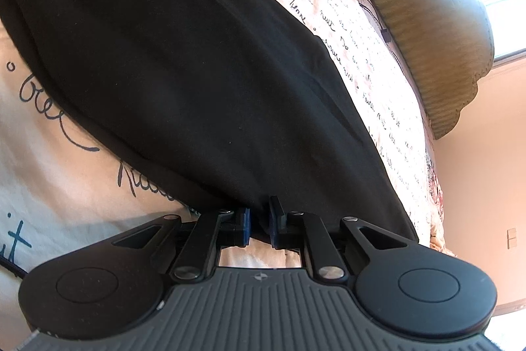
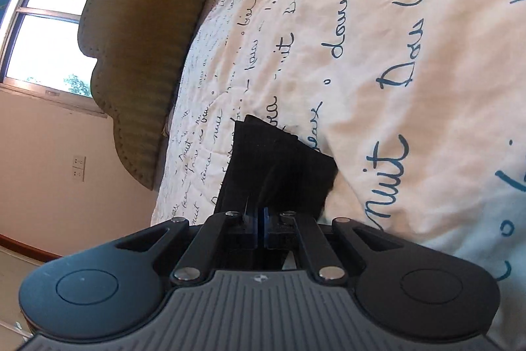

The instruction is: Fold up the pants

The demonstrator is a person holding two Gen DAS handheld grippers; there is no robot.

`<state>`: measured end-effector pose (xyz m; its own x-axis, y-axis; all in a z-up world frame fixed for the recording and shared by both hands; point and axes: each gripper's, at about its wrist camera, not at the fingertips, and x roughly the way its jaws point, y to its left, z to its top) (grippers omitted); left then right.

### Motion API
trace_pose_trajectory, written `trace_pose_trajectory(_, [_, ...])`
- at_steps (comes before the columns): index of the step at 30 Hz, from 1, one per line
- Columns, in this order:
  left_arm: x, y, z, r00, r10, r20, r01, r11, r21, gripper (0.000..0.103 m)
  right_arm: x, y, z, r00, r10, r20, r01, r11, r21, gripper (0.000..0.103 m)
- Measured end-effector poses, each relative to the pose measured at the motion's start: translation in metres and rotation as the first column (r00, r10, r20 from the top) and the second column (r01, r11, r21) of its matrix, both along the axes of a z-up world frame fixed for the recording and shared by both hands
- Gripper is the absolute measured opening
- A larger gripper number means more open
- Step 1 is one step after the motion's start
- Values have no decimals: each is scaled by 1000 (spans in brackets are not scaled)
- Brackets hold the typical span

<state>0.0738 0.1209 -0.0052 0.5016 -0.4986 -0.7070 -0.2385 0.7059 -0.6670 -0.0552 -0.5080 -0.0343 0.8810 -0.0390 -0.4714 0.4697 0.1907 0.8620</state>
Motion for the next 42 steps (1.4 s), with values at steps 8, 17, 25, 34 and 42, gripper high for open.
trace_pose_trajectory(8, [-1, 1, -1, 1000, -5, 3, 5, 1000, 4, 22, -28, -5, 2, 998, -47, -40, 49, 998, 41, 19])
trace_pose_trajectory(17, [0, -1, -1, 1000, -5, 7, 5, 1000, 12, 22, -24, -9, 9, 997, -5, -74, 2, 999, -38, 50])
trace_pose_trajectory(25, [-4, 2, -2, 1000, 7, 11, -7, 1000, 6, 22, -8, -6, -1, 999, 27, -38, -28, 1000, -10, 9])
trace_pose_trajectory(34, [-4, 2, 1, 1000, 1, 7, -1, 1000, 20, 23, -20, -1, 55, 992, 61, 111, -41, 983, -176, 5])
trace_pose_trajectory(42, [-3, 4, -1, 1000, -8, 11, 8, 1000, 14, 23, -43, -20, -4, 999, 31, -10, -31, 999, -35, 6])
